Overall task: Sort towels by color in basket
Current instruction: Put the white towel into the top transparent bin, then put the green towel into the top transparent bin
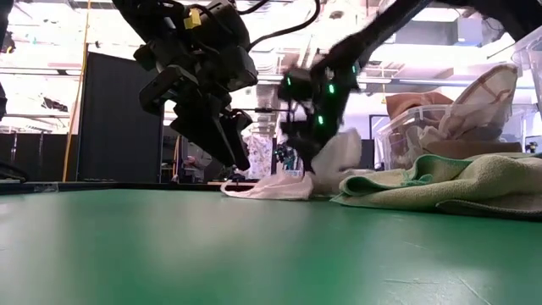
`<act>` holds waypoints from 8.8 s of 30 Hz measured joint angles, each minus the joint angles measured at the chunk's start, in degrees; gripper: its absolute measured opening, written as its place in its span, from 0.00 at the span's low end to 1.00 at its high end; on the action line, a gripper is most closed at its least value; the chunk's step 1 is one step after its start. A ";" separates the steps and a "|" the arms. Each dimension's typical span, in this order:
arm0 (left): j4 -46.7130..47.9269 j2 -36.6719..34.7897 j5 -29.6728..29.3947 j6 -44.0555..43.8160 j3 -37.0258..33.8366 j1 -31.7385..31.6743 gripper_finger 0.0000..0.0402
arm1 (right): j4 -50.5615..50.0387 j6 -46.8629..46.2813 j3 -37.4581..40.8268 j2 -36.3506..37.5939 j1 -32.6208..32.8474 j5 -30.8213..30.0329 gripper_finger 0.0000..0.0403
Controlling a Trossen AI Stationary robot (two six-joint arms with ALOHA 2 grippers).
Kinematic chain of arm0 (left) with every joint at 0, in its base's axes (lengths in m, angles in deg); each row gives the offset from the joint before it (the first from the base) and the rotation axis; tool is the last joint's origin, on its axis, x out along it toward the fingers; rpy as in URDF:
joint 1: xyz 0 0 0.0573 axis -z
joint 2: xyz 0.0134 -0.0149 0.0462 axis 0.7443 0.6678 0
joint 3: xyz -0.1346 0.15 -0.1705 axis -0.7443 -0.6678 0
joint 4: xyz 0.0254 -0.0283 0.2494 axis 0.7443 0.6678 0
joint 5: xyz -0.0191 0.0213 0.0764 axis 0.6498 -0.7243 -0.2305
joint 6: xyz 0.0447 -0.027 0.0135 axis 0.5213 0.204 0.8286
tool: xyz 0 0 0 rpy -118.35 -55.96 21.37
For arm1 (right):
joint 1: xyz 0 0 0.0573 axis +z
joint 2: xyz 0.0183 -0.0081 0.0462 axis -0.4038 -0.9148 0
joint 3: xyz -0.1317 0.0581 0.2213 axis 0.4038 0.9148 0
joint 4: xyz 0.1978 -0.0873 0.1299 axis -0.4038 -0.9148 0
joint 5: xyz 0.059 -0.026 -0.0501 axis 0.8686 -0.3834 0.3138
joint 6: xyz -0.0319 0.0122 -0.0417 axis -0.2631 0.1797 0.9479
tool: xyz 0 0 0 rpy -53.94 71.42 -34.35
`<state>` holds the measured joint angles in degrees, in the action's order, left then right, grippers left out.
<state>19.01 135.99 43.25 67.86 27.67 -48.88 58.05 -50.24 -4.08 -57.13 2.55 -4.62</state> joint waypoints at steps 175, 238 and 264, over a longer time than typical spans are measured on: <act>-32.61 19.05 -2.53 12.23 8.71 3.92 0.48 | -36.78 -16.35 -6.20 35.79 41.52 -6.06 0.36; 32.62 -4.02 -18.56 12.20 23.38 2.47 0.01 | -35.28 -16.83 -6.17 35.79 43.02 -6.89 0.36; 30.88 7.06 5.23 20.50 23.39 0.67 0.02 | -33.70 -17.29 -6.17 35.77 45.25 -7.13 0.36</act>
<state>49.89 143.05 48.48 88.35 51.05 -48.21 24.35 -67.53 -10.25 -21.37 47.80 -11.75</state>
